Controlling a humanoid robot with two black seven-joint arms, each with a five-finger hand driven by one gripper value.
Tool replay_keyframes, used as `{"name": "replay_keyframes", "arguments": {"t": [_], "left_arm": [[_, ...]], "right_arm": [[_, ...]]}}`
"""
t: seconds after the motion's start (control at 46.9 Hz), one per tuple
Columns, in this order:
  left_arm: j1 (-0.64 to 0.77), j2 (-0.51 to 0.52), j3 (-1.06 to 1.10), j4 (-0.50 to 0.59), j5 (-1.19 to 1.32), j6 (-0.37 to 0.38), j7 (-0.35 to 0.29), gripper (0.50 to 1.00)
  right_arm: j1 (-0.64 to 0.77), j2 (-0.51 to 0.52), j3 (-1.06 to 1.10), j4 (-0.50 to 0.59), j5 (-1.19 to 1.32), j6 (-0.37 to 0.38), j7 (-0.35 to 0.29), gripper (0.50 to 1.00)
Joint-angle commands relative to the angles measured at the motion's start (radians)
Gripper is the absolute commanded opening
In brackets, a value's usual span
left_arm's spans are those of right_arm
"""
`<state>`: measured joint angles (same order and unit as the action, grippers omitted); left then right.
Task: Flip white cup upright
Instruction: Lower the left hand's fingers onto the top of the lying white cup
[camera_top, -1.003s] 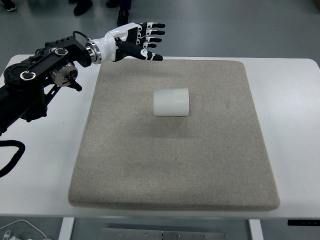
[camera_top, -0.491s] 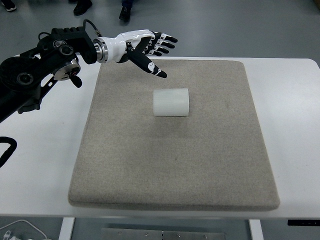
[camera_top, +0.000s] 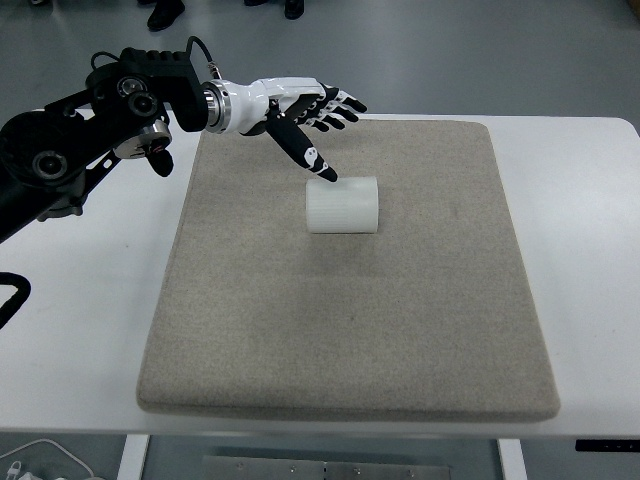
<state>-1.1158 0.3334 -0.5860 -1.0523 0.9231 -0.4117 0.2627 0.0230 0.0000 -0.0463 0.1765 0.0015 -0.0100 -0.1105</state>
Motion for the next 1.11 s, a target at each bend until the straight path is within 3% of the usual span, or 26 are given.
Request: {"name": "replay_keyframes", "arguments": {"t": [0.0,1.088], "left_arm": [[-0.004,0.004,0.011,-0.005,0.020,-0.002,0.000,0.994],[0.005,-0.059,0.069,-0.020,0.244,0.010,-0.003,0.986]], "right_arm": [[0.000,0.000,-0.001,0.000,0.000,0.001,0.000,0.930],[0.000,0.000,-0.001,0.000,0.000,0.001,0.000,0.930]]}}
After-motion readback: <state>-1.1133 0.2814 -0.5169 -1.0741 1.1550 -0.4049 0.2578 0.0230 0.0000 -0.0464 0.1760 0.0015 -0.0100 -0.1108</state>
